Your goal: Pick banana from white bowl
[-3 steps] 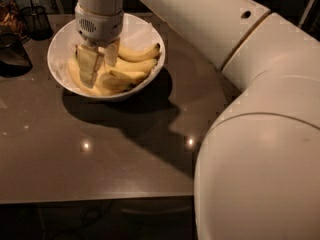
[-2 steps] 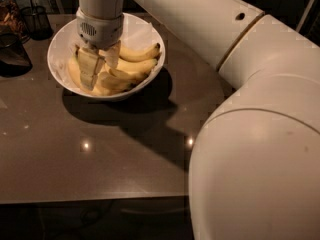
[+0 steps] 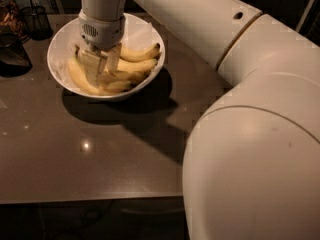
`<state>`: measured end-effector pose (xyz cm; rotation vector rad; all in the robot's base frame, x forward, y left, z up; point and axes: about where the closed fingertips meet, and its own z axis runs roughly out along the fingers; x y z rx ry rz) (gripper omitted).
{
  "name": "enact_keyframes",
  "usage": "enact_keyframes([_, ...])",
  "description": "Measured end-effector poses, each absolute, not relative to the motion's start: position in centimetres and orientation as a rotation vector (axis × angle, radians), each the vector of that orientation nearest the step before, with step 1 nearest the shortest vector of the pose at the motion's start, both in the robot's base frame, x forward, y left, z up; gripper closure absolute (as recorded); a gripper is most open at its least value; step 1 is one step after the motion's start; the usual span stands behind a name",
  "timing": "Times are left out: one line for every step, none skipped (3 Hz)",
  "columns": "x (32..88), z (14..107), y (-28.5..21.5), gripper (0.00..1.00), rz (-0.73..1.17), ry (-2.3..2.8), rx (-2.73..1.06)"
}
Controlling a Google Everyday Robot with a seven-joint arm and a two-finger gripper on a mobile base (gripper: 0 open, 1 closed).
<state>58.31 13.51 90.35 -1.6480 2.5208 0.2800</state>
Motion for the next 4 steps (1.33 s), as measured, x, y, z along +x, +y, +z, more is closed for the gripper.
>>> enact_keyframes([58.2, 90.5, 12.0, 0.75, 0.257, 2.508, -1.608])
enact_keyframes([58.3, 90.4, 12.2, 0.99, 0.26, 2.501, -1.602])
enact_keyframes([58.3, 90.4, 12.2, 1.0, 0.26, 2.501, -1.602])
enact_keyframes([58.2, 91.6, 12.3, 1.0, 0.311, 2.403, -1.635])
